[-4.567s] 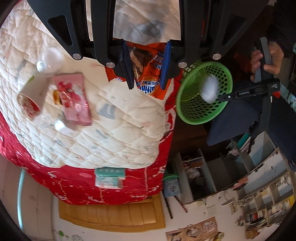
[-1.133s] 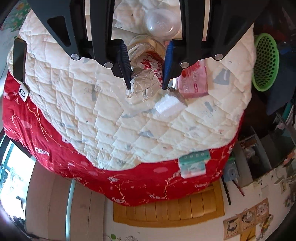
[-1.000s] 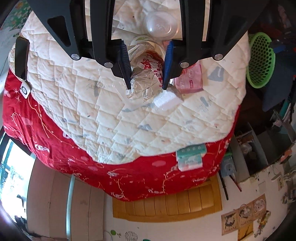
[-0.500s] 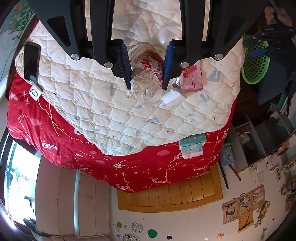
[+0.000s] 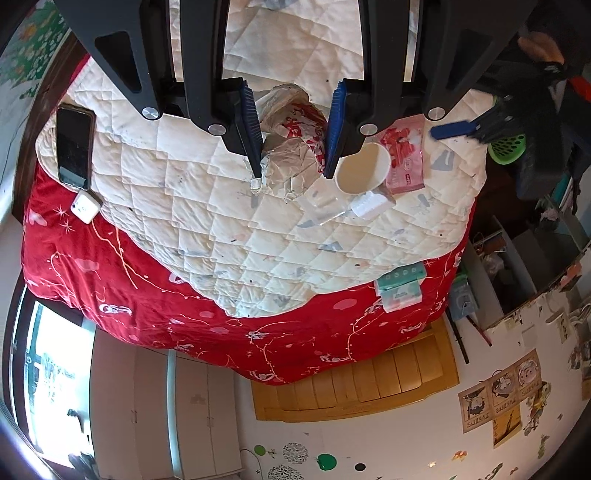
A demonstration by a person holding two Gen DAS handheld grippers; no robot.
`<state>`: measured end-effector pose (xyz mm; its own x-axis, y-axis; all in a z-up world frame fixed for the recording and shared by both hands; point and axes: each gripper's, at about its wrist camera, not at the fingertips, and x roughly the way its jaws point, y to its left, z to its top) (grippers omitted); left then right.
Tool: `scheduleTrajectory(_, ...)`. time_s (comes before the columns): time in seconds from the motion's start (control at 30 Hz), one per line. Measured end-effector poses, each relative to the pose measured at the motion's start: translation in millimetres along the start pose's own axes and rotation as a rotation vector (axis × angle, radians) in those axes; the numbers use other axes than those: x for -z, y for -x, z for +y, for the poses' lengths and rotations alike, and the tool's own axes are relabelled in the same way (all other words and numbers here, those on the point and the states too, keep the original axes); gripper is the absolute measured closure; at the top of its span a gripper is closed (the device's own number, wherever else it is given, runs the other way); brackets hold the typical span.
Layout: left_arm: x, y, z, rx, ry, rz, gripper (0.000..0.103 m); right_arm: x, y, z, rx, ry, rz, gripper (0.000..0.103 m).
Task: Collect trash
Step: 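Lift the tissue from the paper cup with the right tool while the left tool approaches the cup, then carry the white paper cup into the wastebasket with the left tool while the right tool holds the tissue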
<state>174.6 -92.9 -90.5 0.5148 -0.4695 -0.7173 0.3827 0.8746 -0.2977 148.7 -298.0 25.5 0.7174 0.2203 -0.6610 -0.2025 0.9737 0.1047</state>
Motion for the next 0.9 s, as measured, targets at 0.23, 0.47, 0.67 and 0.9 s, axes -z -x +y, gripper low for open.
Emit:
scheduleTrajectory(0.23, -28.4, -41.9, -8.2, 0.001, -0.02, 0.01, 0.025, 6.0, -0.8, -14.6, -0.007, -0.022, 0.003, 0.072)
scheduleTrajectory(0.47, -38.0, -66.4, -9.3, 0.013, -0.022, 0.009, 0.03, 9.9, -3.1, -22.7, -0.006, -0.038, 0.007, 0.072)
scheduleTrajectory(0.67, -41.5, -57.9, -11.2, 0.031, -0.029, -0.056, 0.038, 15.4, -3.0, -22.6, -0.008, -0.046, 0.013, 0.072)
scheduleTrajectory(0.9, -35.7, -7.8, -4.4, 0.007, -0.005, -0.143, 0.039, 17.7, 6.1, -10.0, -0.032, -0.04, 0.0, 0.072)
